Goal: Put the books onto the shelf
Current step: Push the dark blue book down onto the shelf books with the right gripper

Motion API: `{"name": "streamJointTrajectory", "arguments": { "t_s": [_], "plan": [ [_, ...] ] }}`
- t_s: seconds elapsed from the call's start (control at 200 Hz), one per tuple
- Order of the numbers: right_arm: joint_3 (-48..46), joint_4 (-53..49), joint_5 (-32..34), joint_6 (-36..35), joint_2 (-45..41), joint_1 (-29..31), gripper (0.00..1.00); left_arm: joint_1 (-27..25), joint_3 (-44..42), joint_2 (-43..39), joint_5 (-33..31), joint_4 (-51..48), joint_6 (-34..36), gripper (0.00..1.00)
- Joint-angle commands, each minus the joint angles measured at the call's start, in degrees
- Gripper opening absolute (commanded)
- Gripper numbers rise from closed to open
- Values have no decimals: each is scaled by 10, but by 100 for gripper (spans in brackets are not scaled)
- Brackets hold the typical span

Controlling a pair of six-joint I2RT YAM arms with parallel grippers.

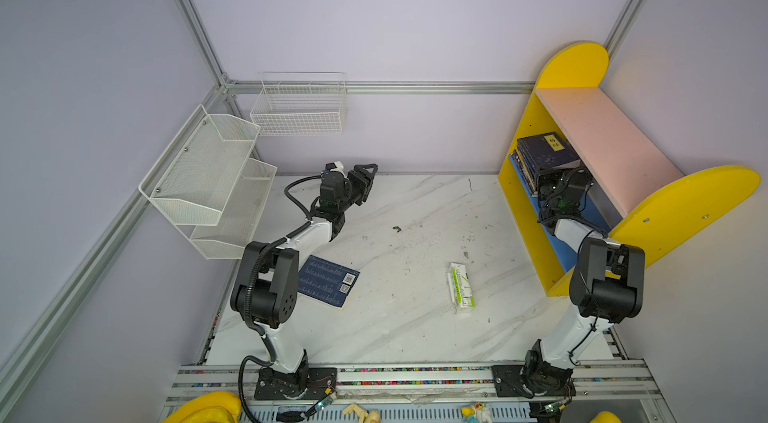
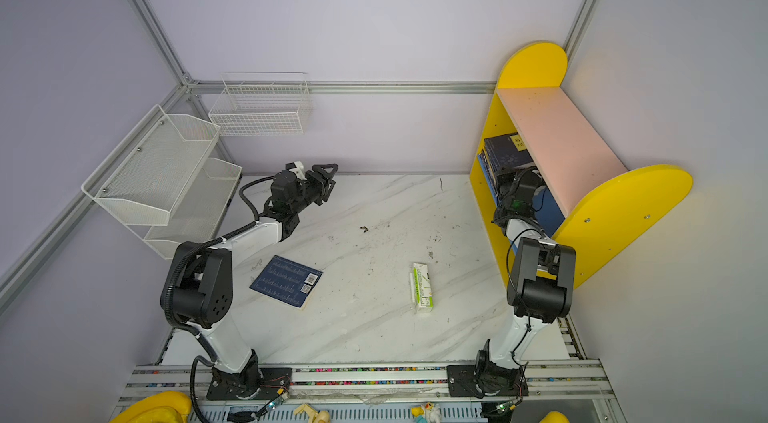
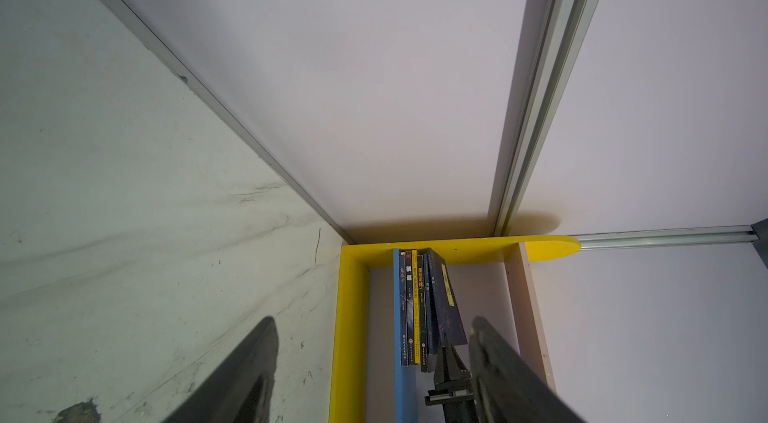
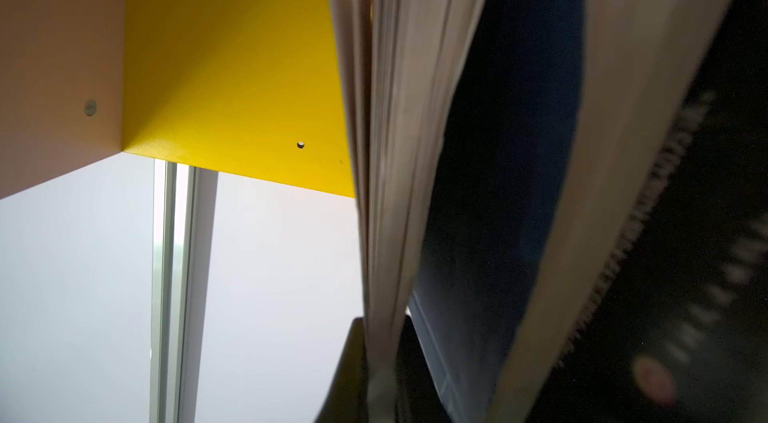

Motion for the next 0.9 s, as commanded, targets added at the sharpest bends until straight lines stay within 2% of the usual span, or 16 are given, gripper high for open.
{"name": "streamJointTrajectory", "arguments": {
  "t_s": [0.0, 0.075, 0.2, 0.27, 0.625, 0.895],
  "plan": [
    [13, 17, 4, 2, -2, 3, 9, 6, -10, 5, 13, 23, -2, 72],
    [22, -3, 2, -7, -3, 3, 17, 6, -10, 8, 16, 23, -5, 73],
    [46, -51, -6, -17, -8, 3, 37, 6, -18, 7, 14, 29, -10, 73],
    [64, -89, -11, -21, -9, 3, 43, 6, -22, 8, 13, 32, -12, 73],
    [104, -214, 0, -28, -26, 6, 56, 6, -23, 21, 20, 51, -28, 73],
    [113, -247, 30, -37, -39, 6, 58, 6, -28, 18, 24, 56, -30, 74]
  ]
}}
